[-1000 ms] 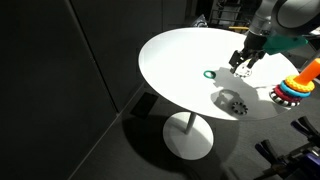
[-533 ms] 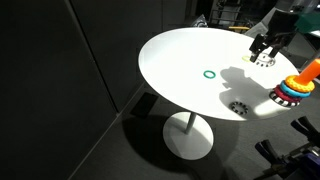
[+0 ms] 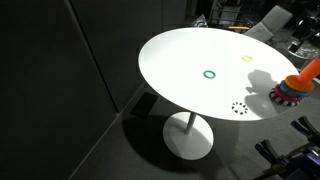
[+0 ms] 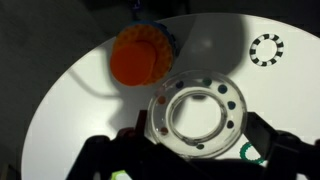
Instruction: Place the clear ring on the stack
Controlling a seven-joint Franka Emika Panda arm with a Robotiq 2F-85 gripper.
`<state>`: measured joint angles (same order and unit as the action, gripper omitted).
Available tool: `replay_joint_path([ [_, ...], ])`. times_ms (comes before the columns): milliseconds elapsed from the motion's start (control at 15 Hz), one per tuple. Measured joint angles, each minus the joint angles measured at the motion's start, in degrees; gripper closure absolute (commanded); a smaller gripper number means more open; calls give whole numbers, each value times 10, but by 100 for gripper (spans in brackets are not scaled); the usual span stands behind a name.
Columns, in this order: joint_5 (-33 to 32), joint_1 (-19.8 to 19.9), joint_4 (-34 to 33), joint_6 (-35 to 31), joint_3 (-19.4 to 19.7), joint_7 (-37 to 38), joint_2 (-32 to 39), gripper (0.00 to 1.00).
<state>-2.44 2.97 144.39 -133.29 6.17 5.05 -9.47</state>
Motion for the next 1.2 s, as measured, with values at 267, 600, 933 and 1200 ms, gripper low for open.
replay_joint_path([
  [267,0,37,42,19,16,-34,-67,30],
  [600,-2,70,79,17,33,-60,-119,30],
  [933,-20,81,105,-34,33,-60,-129,30],
  [1200,-20,80,120,-57,33,-61,-126,30],
])
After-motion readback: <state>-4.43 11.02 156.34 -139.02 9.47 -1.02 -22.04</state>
